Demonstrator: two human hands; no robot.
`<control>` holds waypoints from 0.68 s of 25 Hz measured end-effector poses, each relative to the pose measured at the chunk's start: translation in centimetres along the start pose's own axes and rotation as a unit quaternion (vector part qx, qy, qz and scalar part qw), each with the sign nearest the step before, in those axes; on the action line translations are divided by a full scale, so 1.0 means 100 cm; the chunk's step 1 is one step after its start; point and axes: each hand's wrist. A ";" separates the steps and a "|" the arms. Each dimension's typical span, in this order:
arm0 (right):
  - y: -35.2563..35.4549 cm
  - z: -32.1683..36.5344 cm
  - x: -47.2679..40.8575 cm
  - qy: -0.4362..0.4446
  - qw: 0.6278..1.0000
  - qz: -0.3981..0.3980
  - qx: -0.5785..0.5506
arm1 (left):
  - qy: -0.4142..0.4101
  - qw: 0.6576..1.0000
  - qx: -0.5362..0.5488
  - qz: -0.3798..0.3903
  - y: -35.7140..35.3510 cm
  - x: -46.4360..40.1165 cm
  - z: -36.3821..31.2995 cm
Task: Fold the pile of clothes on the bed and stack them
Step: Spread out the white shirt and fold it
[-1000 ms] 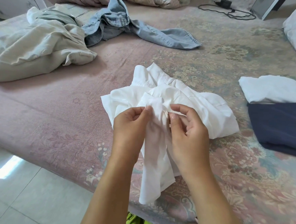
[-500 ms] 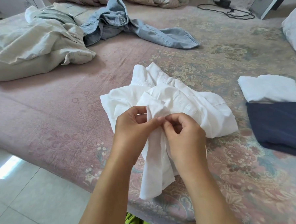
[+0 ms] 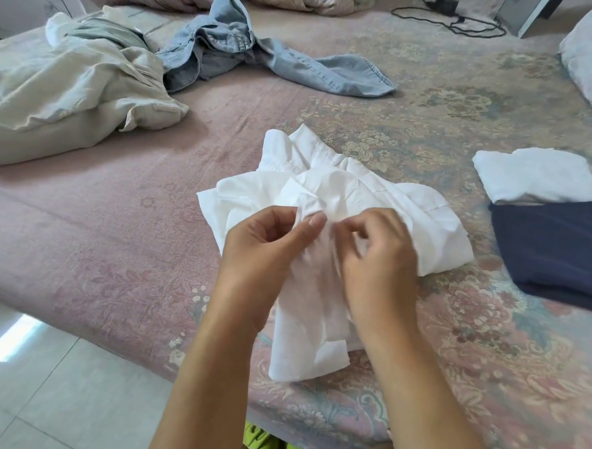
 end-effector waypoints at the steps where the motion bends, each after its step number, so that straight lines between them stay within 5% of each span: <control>1: -0.002 0.006 0.003 -0.022 0.999 0.046 -0.019 | 0.006 1.000 -0.020 -0.004 -0.001 0.001 0.001; 5: 0.004 0.016 0.006 -0.272 0.943 0.106 -0.159 | 0.023 0.996 -0.066 -0.051 -0.001 -0.004 0.008; 10: 0.008 0.011 0.000 -0.486 0.786 0.123 -0.361 | 0.049 0.997 -0.034 -0.043 -0.002 -0.004 0.009; 17: 0.007 0.015 -0.002 -0.445 0.831 0.117 -0.312 | 0.062 0.998 0.001 -0.002 0.005 -0.006 0.008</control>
Point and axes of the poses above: each hand's wrist, its own x-axis away from the middle knuckle, its own y-axis out of the back of the hand, z = x × y, and after that the axes turned 10 degrees about -z, right-handed
